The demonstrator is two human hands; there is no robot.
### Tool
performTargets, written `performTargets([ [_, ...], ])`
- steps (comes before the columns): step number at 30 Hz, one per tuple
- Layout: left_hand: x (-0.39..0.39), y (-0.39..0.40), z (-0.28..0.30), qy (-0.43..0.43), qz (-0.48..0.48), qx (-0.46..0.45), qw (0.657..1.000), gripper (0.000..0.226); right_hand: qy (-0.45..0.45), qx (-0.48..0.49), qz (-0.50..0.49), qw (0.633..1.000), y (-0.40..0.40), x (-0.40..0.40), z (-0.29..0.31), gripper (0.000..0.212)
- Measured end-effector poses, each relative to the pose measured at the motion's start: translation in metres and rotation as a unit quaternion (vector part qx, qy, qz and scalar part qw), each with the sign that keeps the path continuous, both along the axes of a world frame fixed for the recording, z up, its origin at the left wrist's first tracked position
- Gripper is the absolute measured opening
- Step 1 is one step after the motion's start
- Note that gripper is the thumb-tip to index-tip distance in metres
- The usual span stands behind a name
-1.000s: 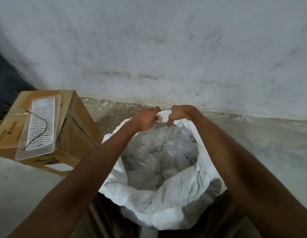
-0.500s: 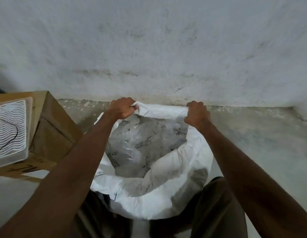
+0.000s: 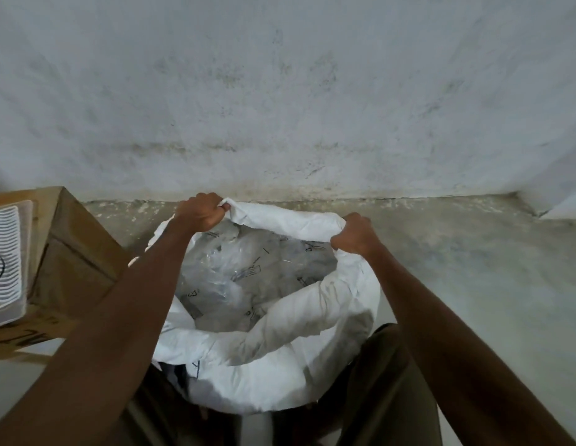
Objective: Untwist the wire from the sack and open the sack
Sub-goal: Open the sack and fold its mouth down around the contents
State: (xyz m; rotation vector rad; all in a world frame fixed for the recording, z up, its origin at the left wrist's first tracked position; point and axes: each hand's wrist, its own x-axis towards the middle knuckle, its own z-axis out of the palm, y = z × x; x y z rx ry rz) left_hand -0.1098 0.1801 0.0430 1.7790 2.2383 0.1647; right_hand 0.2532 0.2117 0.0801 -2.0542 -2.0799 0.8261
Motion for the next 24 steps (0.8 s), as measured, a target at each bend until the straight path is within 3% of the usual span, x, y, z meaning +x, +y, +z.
performTargets([
  [3,0.008,0.003,0.004,-0.017,-0.019,-0.026,0.999,0.036,0.042,-0.016,-0.017,0.999,-0.003,0.001,0.003,0.033],
  [5,0.019,0.002,0.012,0.025,-0.03,-0.017,0.999,0.036,0.079,-0.046,-0.034,0.995,-0.007,-0.004,0.005,0.03],
  [7,0.047,-0.003,0.023,0.101,-0.1,0.02,0.99,0.066,0.107,-0.079,-0.05,0.99,-0.011,-0.012,0.011,0.034],
  [10,0.119,-0.008,0.03,0.087,-0.254,0.087,0.959,0.098,0.139,-0.138,-0.049,0.979,-0.011,-0.02,0.014,0.046],
  [14,0.194,-0.005,0.024,0.069,-0.288,0.103,0.949,0.091,0.14,-0.195,-0.049,0.97,-0.008,-0.013,0.016,0.009],
  [16,0.206,0.001,0.027,0.091,-0.267,0.098,0.955,0.078,0.146,-0.172,-0.06,0.972,-0.012,-0.006,0.015,0.022],
  [20,0.209,0.018,0.04,0.077,-0.214,0.014,0.974,0.039,0.035,-0.032,-0.066,0.997,-0.055,-0.014,0.007,0.092],
  [22,0.211,0.024,0.049,0.083,-0.215,-0.079,0.97,0.041,0.034,-0.016,-0.081,0.996,-0.084,-0.023,-0.003,0.098],
  [24,0.211,0.029,0.061,0.093,-0.23,-0.161,0.955,0.051,0.095,-0.031,-0.136,0.986,-0.092,-0.025,-0.013,0.087],
])
